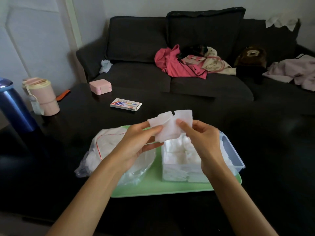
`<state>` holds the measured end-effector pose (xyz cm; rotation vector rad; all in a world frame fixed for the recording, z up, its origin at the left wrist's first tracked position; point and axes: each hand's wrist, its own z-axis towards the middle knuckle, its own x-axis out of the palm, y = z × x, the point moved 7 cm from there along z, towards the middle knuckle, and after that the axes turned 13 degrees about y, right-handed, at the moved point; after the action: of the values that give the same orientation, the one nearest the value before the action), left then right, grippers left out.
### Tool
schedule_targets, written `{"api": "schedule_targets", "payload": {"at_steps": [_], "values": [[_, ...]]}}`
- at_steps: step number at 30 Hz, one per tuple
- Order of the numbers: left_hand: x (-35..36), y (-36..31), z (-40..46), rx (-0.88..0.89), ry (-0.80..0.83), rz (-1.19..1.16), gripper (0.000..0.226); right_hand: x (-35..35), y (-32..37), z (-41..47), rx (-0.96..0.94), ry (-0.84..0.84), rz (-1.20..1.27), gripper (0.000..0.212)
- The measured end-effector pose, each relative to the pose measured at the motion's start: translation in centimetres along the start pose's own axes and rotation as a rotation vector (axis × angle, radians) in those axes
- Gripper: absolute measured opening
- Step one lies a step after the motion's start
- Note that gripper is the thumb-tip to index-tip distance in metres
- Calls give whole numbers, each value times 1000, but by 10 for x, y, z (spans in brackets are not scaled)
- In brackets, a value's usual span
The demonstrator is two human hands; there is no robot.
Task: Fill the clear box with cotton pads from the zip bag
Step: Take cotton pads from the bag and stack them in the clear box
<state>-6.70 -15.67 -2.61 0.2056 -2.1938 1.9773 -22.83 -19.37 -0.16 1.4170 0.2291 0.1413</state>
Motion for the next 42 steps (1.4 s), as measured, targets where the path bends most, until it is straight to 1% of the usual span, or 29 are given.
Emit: {"api": "schedule_targets", "payload": {"at_steps": [5,6,8,10,13,15,16,17,19,21,22,23,26,30,32,35,37,40,42], "values": [[-7,6,1,-23,-125,-64,16,-20,1,7,47,12,212,10],[-8,7,1,-29,-138,-66,18,-22,2,9,42,46,244,11],[-7,8,2,-51,-131,-64,19,-19,9,11,19,186,309,15],[-6,11,3,-79,-106,-79,19,-13,10,10,37,319,360,18],[-5,14,4,-68,-104,-114,13,-3,-1,6,180,436,359,11],[-3,13,6,-28,-109,-133,13,0,-8,5,242,447,297,15],[-2,12,7,-6,-109,-144,13,0,-10,5,237,424,249,17],[1,11,10,13,-111,-142,12,-3,-10,6,208,374,203,16],[4,7,15,58,-152,-80,12,-12,-10,8,122,215,87,9],[8,5,20,97,-183,18,14,-24,-10,9,47,47,-99,6],[11,4,21,108,-185,60,13,-27,-11,10,27,16,-139,7],[12,4,21,117,-183,86,13,-28,-12,10,28,21,-141,8],[7,-1,21,127,-185,119,13,-31,-14,13,37,106,-105,9],[6,-3,21,81,-146,154,13,-48,-17,13,79,144,-64,7],[9,1,23,32,-114,81,18,-59,-18,14,117,162,-59,8],[22,7,26,-23,-17,-83,12,-90,-13,17,172,162,-45,12],[32,9,28,-46,61,-182,18,-107,-7,21,207,235,-143,16],[48,12,27,-90,174,-343,46,-117,-6,25,336,449,-463,10],[56,13,27,-112,230,-423,63,-116,-7,28,356,598,-673,7]]}}
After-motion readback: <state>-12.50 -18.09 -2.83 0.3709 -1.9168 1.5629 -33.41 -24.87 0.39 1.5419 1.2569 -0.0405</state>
